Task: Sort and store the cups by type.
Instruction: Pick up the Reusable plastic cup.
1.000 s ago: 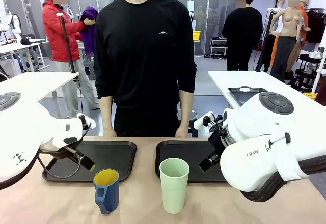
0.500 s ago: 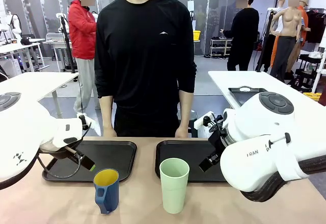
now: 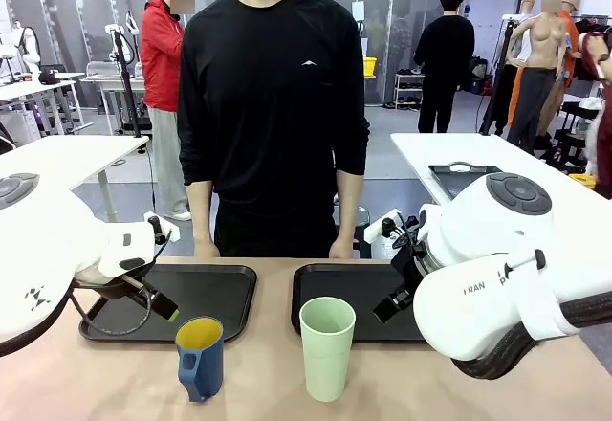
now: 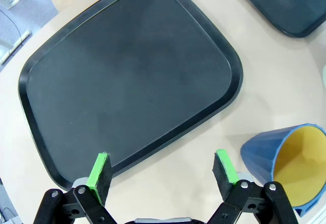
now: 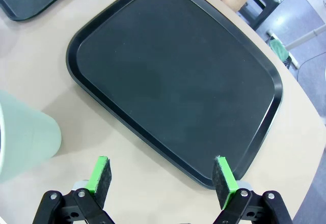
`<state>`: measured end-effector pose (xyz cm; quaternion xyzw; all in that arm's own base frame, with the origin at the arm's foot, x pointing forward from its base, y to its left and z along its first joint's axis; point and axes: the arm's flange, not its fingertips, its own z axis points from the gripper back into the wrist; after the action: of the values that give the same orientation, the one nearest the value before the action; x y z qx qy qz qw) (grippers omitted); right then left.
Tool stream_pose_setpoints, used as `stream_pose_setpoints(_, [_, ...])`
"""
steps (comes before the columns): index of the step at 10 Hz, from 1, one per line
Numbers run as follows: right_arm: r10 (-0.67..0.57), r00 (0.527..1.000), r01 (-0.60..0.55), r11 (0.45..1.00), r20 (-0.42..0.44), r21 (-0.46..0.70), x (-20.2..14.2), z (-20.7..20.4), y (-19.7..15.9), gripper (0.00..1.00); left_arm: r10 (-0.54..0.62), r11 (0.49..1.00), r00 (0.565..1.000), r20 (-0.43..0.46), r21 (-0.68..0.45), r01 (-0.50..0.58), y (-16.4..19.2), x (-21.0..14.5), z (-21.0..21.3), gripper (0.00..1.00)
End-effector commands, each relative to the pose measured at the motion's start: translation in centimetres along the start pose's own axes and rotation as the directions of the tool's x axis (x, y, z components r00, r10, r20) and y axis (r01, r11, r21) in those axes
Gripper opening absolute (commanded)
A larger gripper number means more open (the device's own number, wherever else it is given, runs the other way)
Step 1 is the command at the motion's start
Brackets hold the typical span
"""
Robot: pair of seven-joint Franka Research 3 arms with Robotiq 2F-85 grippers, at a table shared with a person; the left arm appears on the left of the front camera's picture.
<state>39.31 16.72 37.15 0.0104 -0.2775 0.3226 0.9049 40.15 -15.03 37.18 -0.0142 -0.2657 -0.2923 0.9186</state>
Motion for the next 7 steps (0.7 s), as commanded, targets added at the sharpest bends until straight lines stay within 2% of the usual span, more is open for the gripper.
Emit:
stream_pose_setpoints(1, [-0.002, 1.0, 0.002, 1.0, 0.0, 0.0, 0.0, 0.0, -0.01, 1.0, 0.0, 1.0, 1.0, 0.0, 0.0, 0.0, 0.01, 0.0, 0.0, 1.0])
stream_pose_setpoints(7, [0.0, 1.0, 0.0, 1.0, 0.0, 0.0, 0.0, 0.0, 0.0, 1.0, 0.0, 1.0, 1.0, 0.0, 0.0, 0.0, 0.01, 0.0, 0.0, 1.0])
